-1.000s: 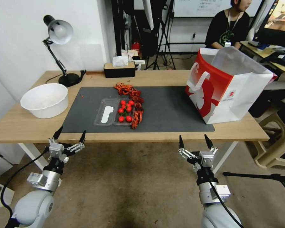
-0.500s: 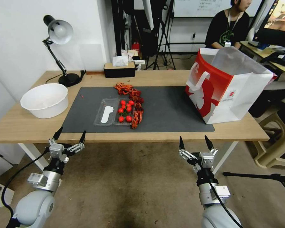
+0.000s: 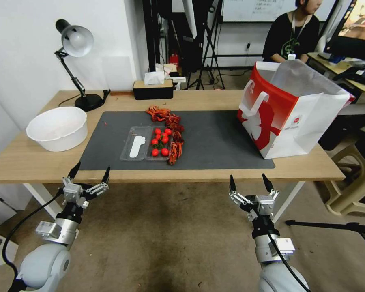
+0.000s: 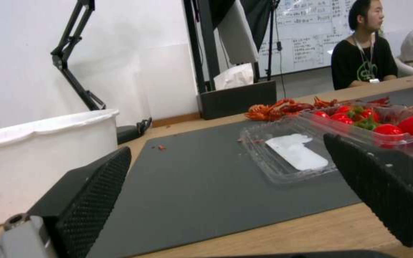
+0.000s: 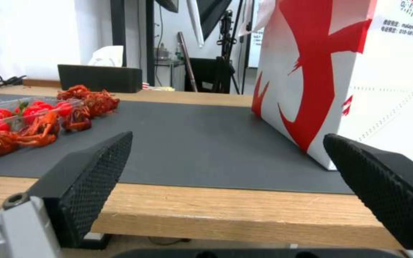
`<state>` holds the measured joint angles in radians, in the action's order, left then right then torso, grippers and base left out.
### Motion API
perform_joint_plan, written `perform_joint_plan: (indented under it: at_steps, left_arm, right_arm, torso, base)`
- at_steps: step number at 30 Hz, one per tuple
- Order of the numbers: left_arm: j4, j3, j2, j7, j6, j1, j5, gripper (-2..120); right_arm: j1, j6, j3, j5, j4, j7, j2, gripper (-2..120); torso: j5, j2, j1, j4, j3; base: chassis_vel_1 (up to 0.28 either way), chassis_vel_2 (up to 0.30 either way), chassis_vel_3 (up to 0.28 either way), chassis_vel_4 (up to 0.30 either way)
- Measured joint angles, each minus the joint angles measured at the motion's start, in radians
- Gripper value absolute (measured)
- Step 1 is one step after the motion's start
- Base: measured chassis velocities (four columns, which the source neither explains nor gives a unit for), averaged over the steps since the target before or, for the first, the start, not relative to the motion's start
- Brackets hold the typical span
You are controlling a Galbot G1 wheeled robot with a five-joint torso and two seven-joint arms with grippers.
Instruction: Pick up the trash from the table and place it into the takeout bag.
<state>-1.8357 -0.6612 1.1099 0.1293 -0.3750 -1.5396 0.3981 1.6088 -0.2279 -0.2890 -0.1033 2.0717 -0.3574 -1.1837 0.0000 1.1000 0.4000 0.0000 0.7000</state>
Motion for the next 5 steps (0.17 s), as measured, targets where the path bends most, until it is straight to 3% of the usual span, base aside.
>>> perform_joint_plan:
  at_steps: [5]
  left_arm:
    - [0.000, 0.000, 0.000, 0.000, 0.000, 0.000, 0.000, 100]
  right_arm:
    - [0.000, 0.000, 0.000, 0.000, 0.000, 0.000, 0.000, 100]
  torso:
    - [0.0000, 0.000, 0.000, 0.0000, 0.000]
  base:
    - [0.000, 0.000, 0.000, 0.000]
